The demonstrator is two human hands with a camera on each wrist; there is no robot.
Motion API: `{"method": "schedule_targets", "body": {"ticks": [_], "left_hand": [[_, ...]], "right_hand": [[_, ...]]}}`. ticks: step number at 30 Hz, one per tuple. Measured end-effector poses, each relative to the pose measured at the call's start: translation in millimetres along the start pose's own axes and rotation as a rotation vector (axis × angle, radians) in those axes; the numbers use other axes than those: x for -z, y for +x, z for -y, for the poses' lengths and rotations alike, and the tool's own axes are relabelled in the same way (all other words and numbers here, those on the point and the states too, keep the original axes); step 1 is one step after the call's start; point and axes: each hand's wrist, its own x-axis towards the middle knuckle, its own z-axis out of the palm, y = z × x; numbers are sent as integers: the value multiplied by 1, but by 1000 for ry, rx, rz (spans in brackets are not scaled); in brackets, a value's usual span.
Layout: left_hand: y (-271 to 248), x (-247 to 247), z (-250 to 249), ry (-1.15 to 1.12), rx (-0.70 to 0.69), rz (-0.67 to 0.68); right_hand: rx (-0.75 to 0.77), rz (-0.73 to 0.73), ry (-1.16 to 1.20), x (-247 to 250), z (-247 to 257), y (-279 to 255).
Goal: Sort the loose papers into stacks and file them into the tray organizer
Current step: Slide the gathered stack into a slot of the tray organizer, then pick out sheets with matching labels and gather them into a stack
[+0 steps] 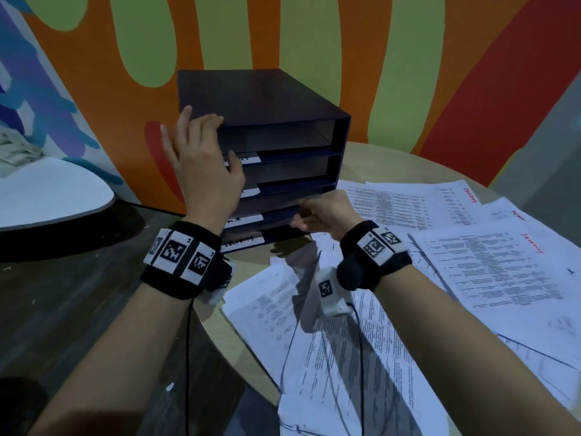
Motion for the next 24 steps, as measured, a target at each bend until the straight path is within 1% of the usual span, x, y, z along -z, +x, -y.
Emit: {"method": "schedule_targets", "body": {"ticks": [2,4,6,7,8,10,11,13,15,17,19,21,24], "left_hand": [[-5,-5,-18,-15,-74,-21],[-16,-15,-44,-97,-172,-23],[-29,-28,-68,-217,-235,27],[-35,-36,-79,-278,-238,86],[-40,-44,-89,-329,-221,182],[-49,-61,-100,-360,-134,473],[-54,-70,-104,-327,-84,626],[-62,-86,-108,-169,-18,901],[-71,-94,-106,23,-18,1132],[-81,-100,-104,131,-20,1273],[-91,-104,-101,147,20,1311],[-95,-106,-100,138,58,1289],[-95,-109,-96,96,95,1232]], "right_hand": [[137,-77,-169,36,1,-10],[200,-149,-227,77,3,-21],[228,-221,-246,115,3,-32],[236,-266,-254,134,0,-36],[243,-315,-267,153,-3,-42],[247,-416,-318,188,-14,-49],[245,-468,-353,204,-21,-52],[222,-548,-438,233,-35,-62],[155,-545,-547,249,-49,-70],[24,-451,-636,258,-62,-79],[-102,-320,-779,263,-77,-81],[-179,-236,-936,264,-86,-82],[-171,-224,-998,262,-88,-82]]}}
